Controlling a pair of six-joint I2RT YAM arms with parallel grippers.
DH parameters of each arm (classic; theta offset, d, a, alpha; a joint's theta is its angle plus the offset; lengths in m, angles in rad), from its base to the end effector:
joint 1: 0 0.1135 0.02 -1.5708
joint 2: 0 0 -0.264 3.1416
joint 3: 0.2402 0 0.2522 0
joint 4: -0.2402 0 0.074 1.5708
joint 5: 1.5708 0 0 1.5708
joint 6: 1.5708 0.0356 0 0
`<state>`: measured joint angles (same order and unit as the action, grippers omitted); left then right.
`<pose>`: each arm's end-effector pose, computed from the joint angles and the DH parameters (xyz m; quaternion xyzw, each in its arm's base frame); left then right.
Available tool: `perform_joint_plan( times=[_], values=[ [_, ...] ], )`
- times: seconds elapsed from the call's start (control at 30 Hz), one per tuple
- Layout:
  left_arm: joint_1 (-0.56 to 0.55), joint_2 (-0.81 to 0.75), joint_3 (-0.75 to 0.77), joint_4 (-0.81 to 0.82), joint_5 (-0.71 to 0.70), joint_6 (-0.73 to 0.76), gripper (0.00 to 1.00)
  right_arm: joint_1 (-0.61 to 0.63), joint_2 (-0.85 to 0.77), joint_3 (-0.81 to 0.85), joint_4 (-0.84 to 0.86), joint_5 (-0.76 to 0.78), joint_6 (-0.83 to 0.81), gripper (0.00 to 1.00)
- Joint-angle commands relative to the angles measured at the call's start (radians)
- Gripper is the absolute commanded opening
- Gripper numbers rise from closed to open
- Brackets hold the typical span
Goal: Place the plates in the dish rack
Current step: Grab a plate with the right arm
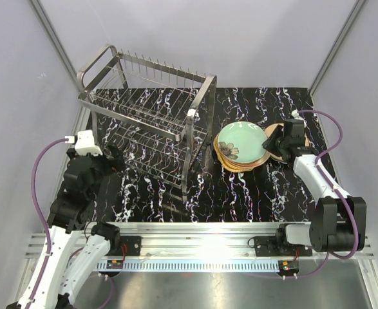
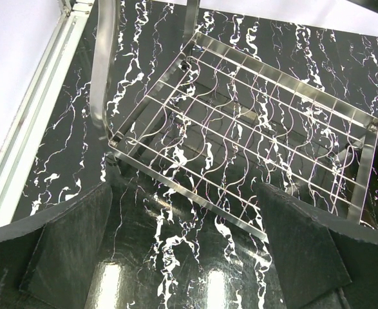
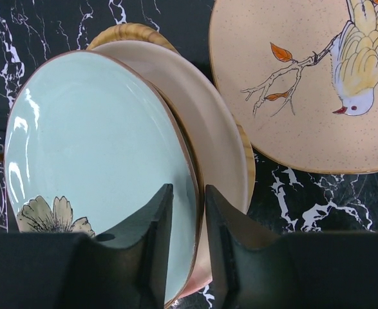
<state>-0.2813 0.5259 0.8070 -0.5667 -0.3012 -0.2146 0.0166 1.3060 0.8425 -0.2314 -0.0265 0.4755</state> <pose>0.1124 -0.0215 0.3412 -0.0635 0.7940 -0.0290 0.6039 0.2810 0.0056 0.2423 0.2005 0.8831 0.1149 0.4084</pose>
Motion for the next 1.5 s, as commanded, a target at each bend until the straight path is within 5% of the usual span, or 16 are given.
perform_joint_plan(
  times=[0.0, 0.33, 0.87, 1.27, 1.37, 1.47],
  values=[
    [0.001, 0.013, 0.009, 0.042, 0.025, 0.001, 0.99, -0.003, -0.002, 0.007, 0.030, -0.024, 0.008, 0.31],
    [0.001, 0.023, 0.009, 0.041, 0.010, 0.003, 0.99, -0.003, -0.051, 0.040, -0.032, 0.011, 0.000, 0.15],
    [0.001, 0.029, 0.009, 0.037, 0.008, 0.000, 0.99, -0.003, -0.079, 0.116, -0.147, 0.065, -0.014, 0.15],
    [0.001, 0.025, 0.008, 0.036, 0.011, -0.002, 0.99, -0.003, -0.033, 0.156, -0.209, 0.063, -0.029, 0.31],
    [0.001, 0.023, 0.008, 0.037, 0.013, -0.002, 0.99, -0.003, -0.031, 0.147, -0.206, 0.057, -0.028, 0.24],
    [-0.001, 0.023, 0.008, 0.037, 0.017, -0.002, 0.99, -0.004, -0.027, 0.148, -0.218, 0.054, -0.032, 0.40]
  ],
)
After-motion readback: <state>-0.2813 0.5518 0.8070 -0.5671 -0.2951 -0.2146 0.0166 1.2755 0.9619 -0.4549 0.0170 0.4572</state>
